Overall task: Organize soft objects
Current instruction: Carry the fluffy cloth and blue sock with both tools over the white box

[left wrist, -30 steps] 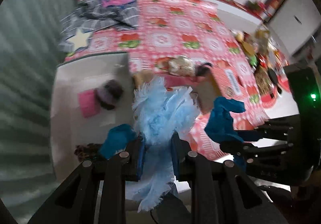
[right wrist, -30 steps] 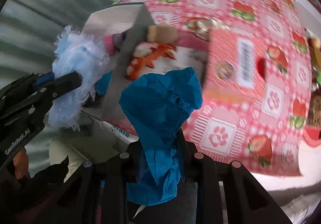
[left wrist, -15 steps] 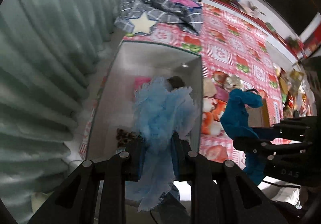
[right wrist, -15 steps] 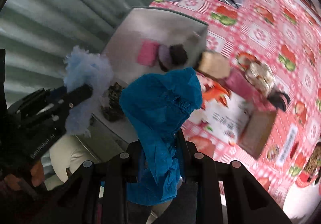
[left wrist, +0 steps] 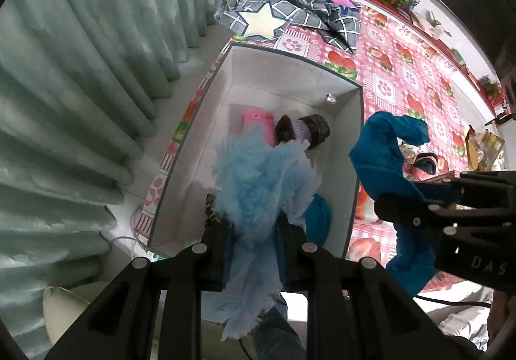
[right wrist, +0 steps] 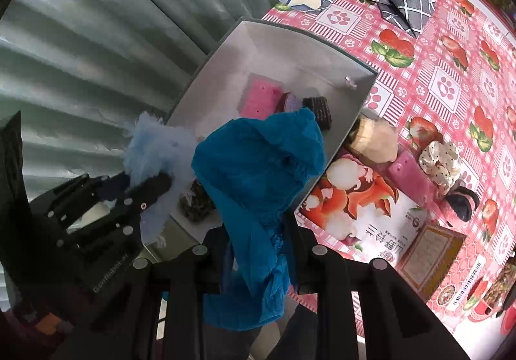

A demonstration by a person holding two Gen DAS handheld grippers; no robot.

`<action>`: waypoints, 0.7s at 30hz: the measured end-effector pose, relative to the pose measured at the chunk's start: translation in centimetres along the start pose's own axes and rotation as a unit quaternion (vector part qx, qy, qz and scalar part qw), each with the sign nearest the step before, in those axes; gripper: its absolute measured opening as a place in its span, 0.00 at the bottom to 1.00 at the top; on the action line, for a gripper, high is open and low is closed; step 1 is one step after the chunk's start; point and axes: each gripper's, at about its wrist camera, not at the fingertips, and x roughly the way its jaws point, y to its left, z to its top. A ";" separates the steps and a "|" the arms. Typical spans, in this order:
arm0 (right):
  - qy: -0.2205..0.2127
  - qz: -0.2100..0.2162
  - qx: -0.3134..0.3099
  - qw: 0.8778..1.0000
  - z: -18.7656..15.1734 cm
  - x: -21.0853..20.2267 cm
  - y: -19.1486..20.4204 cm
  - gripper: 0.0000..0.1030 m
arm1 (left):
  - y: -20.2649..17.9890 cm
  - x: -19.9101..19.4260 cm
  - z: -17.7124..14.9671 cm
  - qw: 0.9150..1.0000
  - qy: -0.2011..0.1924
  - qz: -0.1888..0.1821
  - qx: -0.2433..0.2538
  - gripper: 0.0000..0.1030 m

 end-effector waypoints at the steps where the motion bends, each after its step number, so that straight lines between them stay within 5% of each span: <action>1: 0.001 0.001 0.001 1.000 0.1 0.1 0.0 0.27 | 0.1 0.1 0.0 1.000 0.001 0.003 -0.001 0.24; 21: 0.005 0.005 -0.009 1.000 2.2 1.1 1.0 0.27 | 1.0 1.5 0.3 1.000 0.015 0.012 -0.013 0.24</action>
